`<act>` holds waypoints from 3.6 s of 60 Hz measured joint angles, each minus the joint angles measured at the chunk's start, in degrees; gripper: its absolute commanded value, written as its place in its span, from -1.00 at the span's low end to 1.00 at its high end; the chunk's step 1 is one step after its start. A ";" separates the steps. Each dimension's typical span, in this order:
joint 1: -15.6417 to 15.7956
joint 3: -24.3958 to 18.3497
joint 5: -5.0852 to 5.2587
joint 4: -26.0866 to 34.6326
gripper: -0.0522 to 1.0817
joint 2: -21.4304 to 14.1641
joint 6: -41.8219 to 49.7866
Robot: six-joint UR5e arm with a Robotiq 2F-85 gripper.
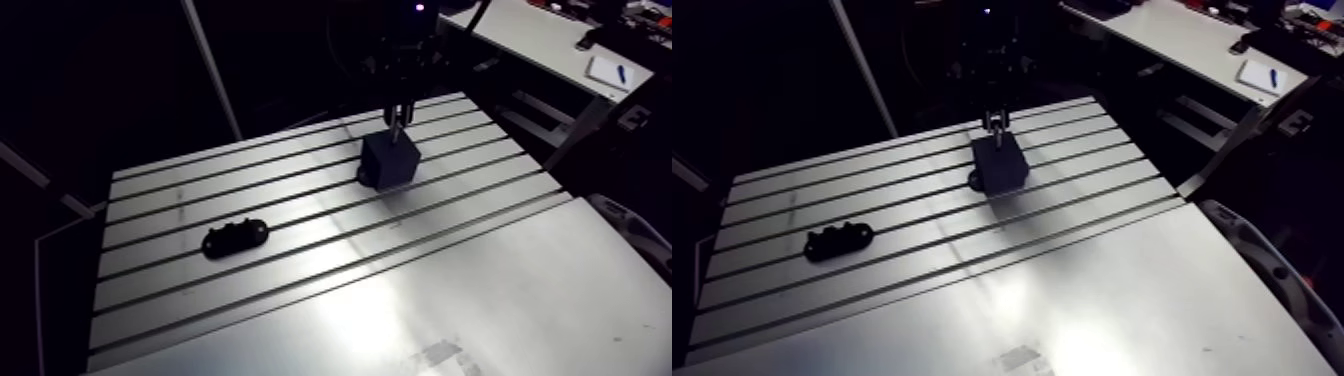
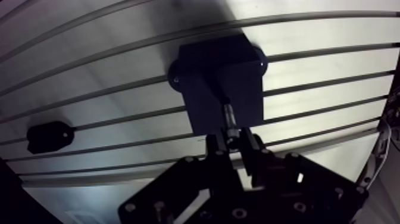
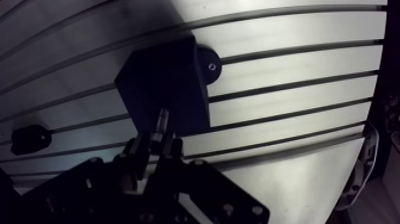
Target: Pick up the M10 bolt and insert it into the hole until fully seated.
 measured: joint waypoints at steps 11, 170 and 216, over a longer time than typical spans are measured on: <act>-0.01 0.05 -0.02 -0.01 0.99 0.09 0.00; -0.01 0.92 -0.12 -0.50 0.99 -0.02 0.09; -0.03 1.17 -0.05 -1.85 0.99 0.27 -0.08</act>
